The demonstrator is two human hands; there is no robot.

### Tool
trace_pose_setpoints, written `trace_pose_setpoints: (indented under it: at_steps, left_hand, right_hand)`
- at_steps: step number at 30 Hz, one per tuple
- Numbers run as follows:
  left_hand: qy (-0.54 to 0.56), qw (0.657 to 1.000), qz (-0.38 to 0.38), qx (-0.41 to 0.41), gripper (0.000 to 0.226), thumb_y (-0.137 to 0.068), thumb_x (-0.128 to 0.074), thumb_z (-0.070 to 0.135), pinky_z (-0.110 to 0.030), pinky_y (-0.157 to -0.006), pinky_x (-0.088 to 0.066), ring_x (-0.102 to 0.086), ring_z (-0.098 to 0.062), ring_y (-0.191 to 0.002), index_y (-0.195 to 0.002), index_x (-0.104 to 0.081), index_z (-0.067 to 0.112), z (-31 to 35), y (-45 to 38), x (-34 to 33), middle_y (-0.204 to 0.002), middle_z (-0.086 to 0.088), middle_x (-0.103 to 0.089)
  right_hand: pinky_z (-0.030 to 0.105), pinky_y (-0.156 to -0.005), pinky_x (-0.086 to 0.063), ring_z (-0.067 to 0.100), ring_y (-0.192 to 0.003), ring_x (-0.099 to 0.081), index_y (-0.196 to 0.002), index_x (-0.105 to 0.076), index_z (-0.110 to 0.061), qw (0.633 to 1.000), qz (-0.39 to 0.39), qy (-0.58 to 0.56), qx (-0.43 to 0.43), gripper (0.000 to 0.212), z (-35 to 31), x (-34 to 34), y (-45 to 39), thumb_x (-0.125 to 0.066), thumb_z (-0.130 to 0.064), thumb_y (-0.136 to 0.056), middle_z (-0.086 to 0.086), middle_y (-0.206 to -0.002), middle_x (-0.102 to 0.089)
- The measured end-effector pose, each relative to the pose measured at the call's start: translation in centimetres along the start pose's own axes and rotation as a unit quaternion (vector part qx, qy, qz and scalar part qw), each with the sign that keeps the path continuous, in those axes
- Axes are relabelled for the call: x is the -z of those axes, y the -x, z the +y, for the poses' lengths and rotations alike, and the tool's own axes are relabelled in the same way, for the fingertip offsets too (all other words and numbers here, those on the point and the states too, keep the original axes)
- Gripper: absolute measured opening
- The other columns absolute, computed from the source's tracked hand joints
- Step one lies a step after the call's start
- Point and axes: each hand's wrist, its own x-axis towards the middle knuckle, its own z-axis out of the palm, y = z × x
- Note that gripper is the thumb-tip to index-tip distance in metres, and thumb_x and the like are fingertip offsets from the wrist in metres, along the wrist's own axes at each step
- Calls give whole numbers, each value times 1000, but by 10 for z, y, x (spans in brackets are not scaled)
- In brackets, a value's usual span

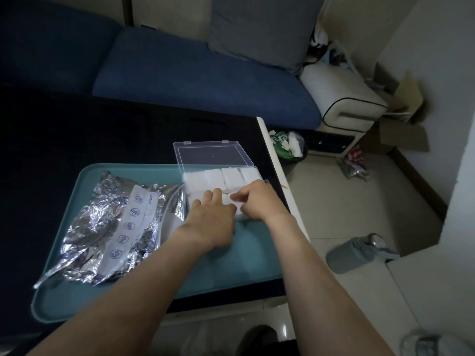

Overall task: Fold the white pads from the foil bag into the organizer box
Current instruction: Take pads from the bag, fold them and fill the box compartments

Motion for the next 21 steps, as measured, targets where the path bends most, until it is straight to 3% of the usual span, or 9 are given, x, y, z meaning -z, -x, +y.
trace_pose_setpoints:
  at_steps: [4,7,9,11,14,18,21]
  left_hand:
    - [117,993,27,4,46,-96,-49,37,-41,-100,-38,-41,-29,-121,-138,-47,19,-6,6,8,-128,-12,-42]
    - [219,968,121,3,33,-95,-54,27,-34,-91,-46,-57,-25,-103,-125,-61,15,-12,14,21,-120,-10,-57]
    - [235,955,182,0,19,-92,-55,22,-31,-81,-50,-61,-20,-83,-105,-68,16,-18,22,30,-103,-4,-67]
    - [238,947,217,8,14,-91,-54,21,-37,-74,-54,-62,-20,-73,-90,-67,18,-26,32,39,-87,1,-69]
    - [192,952,237,27,12,-91,-54,29,-36,-65,-51,-61,-23,-71,-85,-58,19,-38,50,45,-77,1,-64]
    - [125,960,232,93,33,-87,-59,43,-35,-65,-39,-54,-27,-78,-96,-47,14,-59,69,41,-84,-2,-54]
    - [85,971,163,150,67,-80,-60,61,-44,-91,-41,-46,-35,-114,-119,-45,9,-77,70,27,-117,-17,-51]
  right_hand:
    - [25,-98,-51,14,-115,-64,-115,-77,-22,1000,7,-17,-24,40,4,1,0,-62,1,-85,-4,-122,-72]
    - [19,-97,-47,15,-112,-65,-113,-77,-18,999,39,-22,3,34,10,0,7,-60,-3,-89,0,-118,-74]
    - [17,-91,-46,19,-108,-67,-107,-79,-18,995,87,-39,2,31,11,-1,15,-57,-4,-90,3,-113,-75]
    - [15,-85,-46,19,-98,-69,-101,-80,-18,985,163,-56,6,33,7,2,28,-54,-3,-89,3,-107,-76]
    - [13,-76,-48,2,-73,-64,-96,-81,-16,964,235,-104,61,30,-14,4,56,-57,-1,-88,-2,-96,-77]
    - [6,-64,-45,-2,-66,-63,-91,-79,-15,975,85,-158,129,25,-54,-20,84,-58,-1,-89,-5,-89,-75]
    - [15,-69,-44,10,-77,-61,-87,-76,-11,983,4,-96,160,24,-67,-48,86,-55,-1,-89,4,-96,-72]
